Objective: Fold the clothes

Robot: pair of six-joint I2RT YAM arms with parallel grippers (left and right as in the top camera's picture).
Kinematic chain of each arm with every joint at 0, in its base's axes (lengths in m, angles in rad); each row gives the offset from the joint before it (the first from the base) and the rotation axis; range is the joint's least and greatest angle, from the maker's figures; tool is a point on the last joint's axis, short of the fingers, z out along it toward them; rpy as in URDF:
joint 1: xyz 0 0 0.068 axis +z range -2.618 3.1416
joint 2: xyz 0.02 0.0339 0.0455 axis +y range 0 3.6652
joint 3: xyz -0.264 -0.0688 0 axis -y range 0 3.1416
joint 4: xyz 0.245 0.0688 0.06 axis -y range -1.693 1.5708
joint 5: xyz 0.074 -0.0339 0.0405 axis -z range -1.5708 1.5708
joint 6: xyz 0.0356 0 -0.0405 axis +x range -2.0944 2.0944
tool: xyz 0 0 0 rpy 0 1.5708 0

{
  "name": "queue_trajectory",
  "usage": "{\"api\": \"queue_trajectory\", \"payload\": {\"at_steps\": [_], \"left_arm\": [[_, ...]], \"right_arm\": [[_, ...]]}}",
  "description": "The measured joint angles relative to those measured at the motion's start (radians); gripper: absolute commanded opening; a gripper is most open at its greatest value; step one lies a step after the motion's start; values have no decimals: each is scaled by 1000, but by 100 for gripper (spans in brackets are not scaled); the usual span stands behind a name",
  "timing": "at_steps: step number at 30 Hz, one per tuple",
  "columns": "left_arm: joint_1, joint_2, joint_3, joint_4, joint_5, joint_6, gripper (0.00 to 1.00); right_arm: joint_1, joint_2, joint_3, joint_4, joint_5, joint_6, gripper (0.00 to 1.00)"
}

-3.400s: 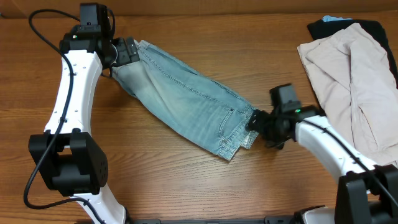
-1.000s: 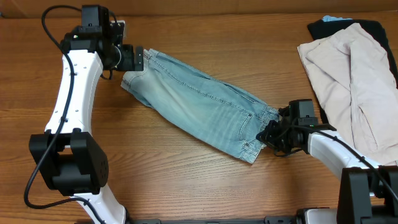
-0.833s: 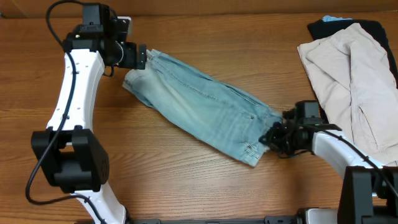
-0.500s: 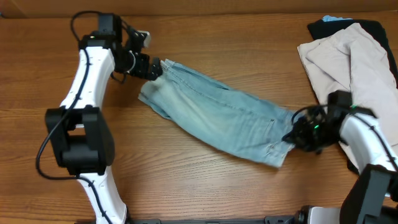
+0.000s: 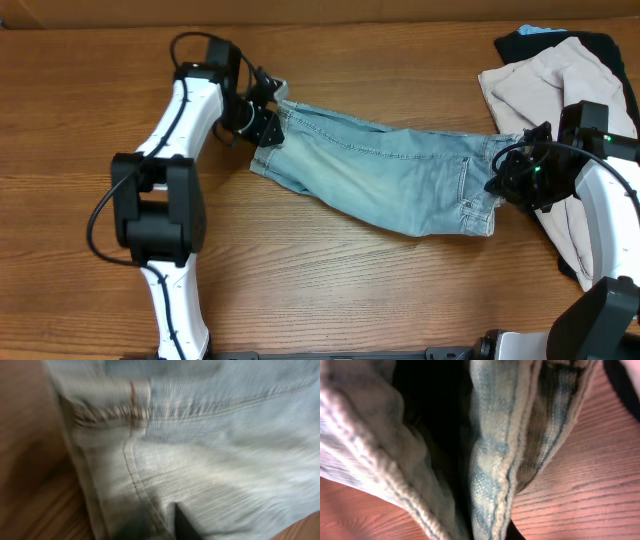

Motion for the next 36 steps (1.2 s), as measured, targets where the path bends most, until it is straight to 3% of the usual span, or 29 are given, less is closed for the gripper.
{"api": "queue_trajectory", "payload": {"at_steps": [12,17,29,36], "left_arm": [[-29,91,1,-11,10,-81,4],[-29,91,1,-10,10,-126,4],[-47,91,6,-3,-6,-152,4],[-81,91,8,16,-13,-164,4]], "right_arm": [[13,1,85,-36,-35,-1,4],[129,1,101,16,-16,81,4],[579,45,105,413,98,420,4],[723,215,113,662,105,526,4]]}}
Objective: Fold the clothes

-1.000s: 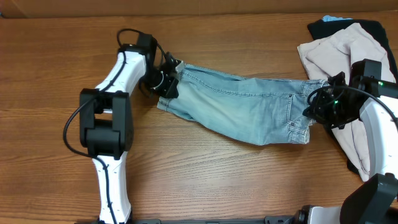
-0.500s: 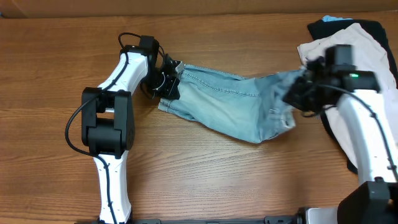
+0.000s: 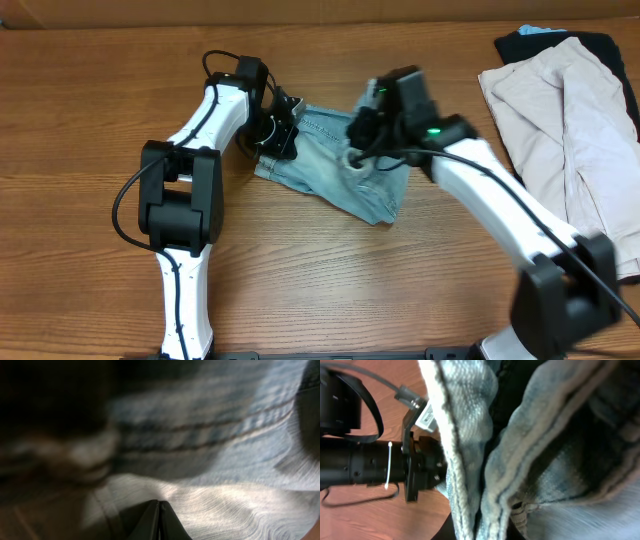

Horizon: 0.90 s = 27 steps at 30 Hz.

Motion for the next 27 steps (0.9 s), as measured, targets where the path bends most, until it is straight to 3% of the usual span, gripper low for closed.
{"api": "queue_trajectory", "payload": {"at_steps": [5,12,16,20,23,27], "left_arm": [[-4,0,0,4,0,-14,4],[-4,0,0,5,0,-30,4],[-4,0,0,5,0,-42,4],[-4,0,0,5,0,-49,4],[-4,0,0,5,2,-60,15],[-4,0,11,-17,14,-79,35]], "right_arm": [[45,111,0,164,-46,34,4],[113,115,0,274,-52,69,6],[127,115,0,294,-54,87,18],[126,115,0,340,-90,103,42],[127,115,2,367,-157,92,54],[125,115,16,360,-244,79,59]]}}
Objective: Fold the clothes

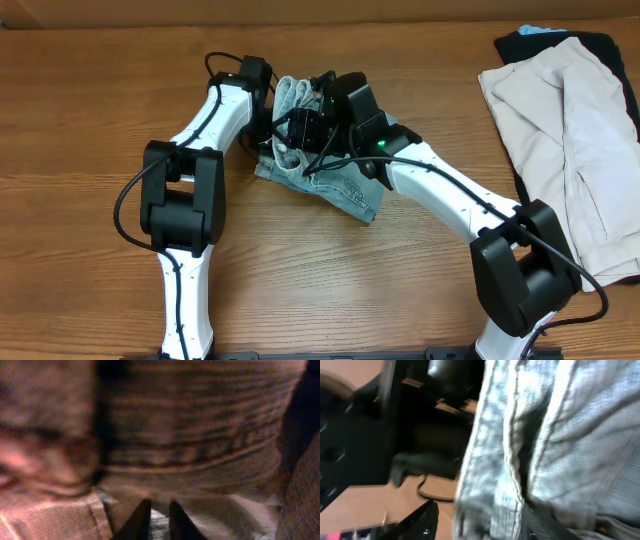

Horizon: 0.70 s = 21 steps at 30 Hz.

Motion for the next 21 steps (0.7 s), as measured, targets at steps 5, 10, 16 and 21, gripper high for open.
{"api": "queue_trajectory", "payload": {"at_steps": [5,10,16,21], "left_arm": [[16,13,69,-136,-50,-33,60],[68,35,207,-296,-134,-45,86],[124,41,463,-487,-243,-53,99],[138,41,659,-612,-296,-60,100]], "right_arm": [[-22,-6,24,-42,-95,-4,62],[-60,-41,26,-135,-139,-28,68],[-109,-61,35,-300,-138,-93,71],[-124,-61,35,-408,-85,-135,78]]}}
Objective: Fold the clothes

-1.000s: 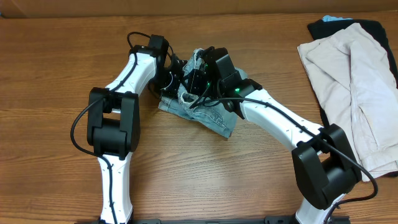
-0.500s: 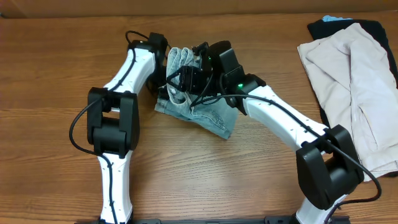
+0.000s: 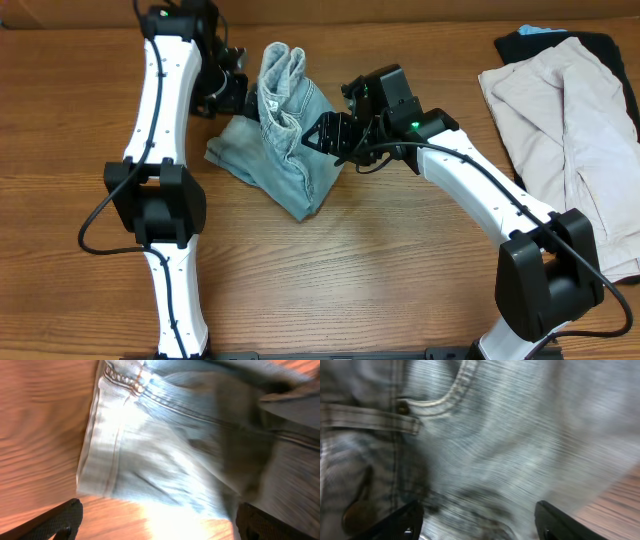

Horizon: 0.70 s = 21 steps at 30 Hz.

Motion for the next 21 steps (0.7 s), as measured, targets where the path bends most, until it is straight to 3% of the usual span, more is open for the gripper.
{"api": "queue_trajectory", "payload": {"at_steps": [8,13,21], "left_arm": [[0,0,225,-71,-15,-4,100],[0,0,236,-80,-16,-4,100],[0,0,224,-79,-19,12,100]], "right_arm": [[2,0,0,16,74,-31,78],[29,0,0,48,110,-33,78],[17,2,0,-64,161,-15,82]]}}
